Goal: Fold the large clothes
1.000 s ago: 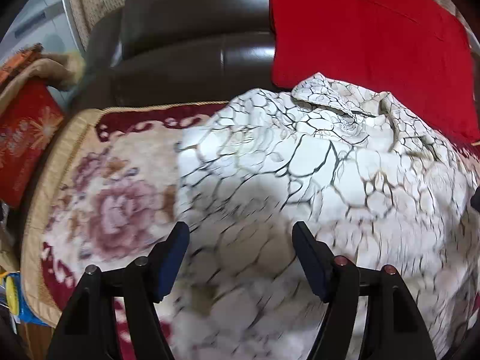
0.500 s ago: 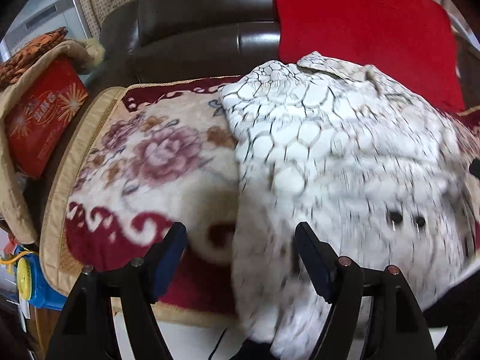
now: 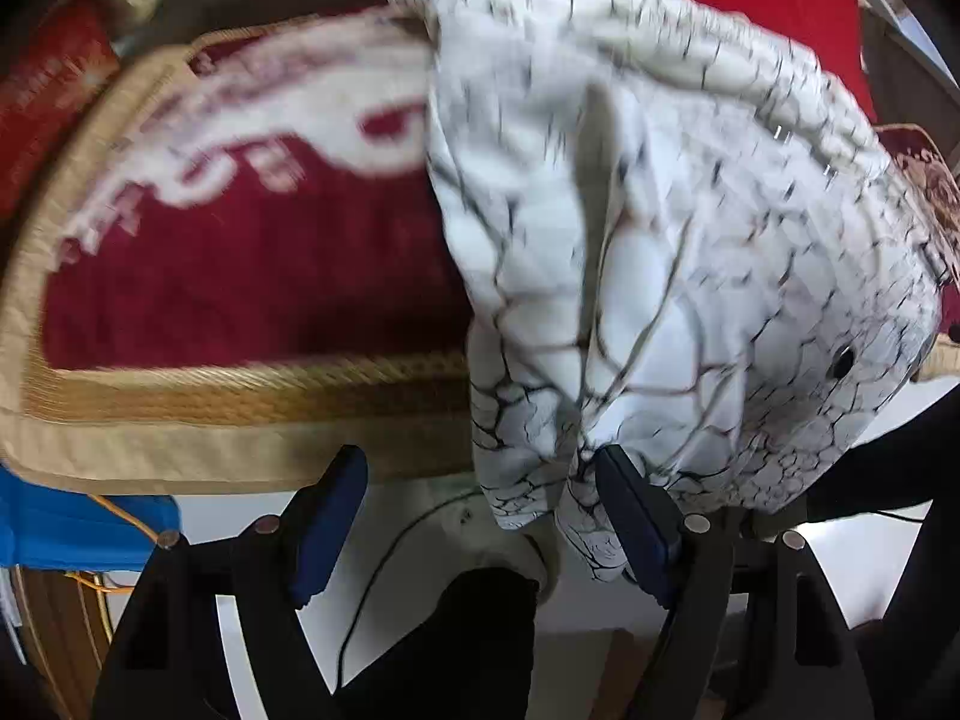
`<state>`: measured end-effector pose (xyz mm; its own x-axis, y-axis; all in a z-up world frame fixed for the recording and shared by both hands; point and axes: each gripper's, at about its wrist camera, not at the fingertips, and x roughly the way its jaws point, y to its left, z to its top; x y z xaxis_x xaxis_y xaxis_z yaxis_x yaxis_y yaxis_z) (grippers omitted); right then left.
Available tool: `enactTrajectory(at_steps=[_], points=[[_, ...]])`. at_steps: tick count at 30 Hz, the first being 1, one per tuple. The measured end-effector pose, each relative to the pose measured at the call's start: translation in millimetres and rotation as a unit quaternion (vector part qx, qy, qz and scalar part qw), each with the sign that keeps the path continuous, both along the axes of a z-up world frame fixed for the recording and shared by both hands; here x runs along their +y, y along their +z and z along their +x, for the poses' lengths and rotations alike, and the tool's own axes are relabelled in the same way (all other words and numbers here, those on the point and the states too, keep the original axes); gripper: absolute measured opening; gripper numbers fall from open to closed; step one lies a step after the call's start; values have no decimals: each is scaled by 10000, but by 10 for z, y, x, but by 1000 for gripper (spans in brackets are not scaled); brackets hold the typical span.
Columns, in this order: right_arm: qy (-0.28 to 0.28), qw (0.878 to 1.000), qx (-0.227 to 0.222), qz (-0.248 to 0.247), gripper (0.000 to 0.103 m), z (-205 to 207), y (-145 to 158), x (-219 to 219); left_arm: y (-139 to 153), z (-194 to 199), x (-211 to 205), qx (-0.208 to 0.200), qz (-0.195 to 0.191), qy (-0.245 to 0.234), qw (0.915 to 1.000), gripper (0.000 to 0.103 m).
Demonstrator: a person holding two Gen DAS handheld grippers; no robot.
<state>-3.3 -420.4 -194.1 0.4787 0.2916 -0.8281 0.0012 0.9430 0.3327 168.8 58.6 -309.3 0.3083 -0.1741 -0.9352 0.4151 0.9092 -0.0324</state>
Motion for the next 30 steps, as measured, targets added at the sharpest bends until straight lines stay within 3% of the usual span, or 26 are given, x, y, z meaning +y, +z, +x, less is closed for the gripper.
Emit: enactTrajectory(at_steps=[3,6,7,9,14,15,16,18,19,20,23,24,26,29,30], points=[[-107,9983,566,-27,76,-66,-298,-69,-129,111,-14,340,-373,-49,9987,79],[-307,9954,913,-6,76,-93,-607,-147,-143,197,-34,284,-534,-146,9981,79],[-373,9943,998,32,76,-89,-690,-157,-143,208,-45,251,-573,-192,9979,75],[-394,9935,1069,3,76,-48,-802,-133,-130,226,-101,322,-790,-391,9956,51],[-401,9977,545,87,76,38,-778,-28,-76,202,-173,343,-1077,-679,9913,27],[-337,9983,467,62,72,50,-766,29,-57,183,-178,350,-1149,-692,9903,25],[-234,9990,392,1,56,52,-748,90,-42,174,-158,354,-1218,-702,9894,25],[115,9995,216,-219,33,22,-669,238,-29,164,-111,373,-1334,-692,9879,25],[287,9993,83,-239,33,-9,-612,302,-40,185,-84,406,-1338,-639,9881,25],[456,9987,-30,-204,33,-40,-558,350,-47,206,-59,444,-1303,-546,9890,32],[230,9990,197,-328,33,-4,-630,259,-129,318,16,561,-1133,-264,9916,71],[95,9992,321,-235,34,25,-685,189,-146,319,22,585,-1084,-206,9922,77],[-189,9975,673,-119,34,73,-808,50,-191,348,-20,684,-1036,-259,9919,77],[-140,9956,922,70,45,142,-944,55,-228,371,-161,702,-910,-423,9925,77],[-87,9955,938,100,67,167,-983,89,-226,370,-191,690,-898,-496,9923,75]])
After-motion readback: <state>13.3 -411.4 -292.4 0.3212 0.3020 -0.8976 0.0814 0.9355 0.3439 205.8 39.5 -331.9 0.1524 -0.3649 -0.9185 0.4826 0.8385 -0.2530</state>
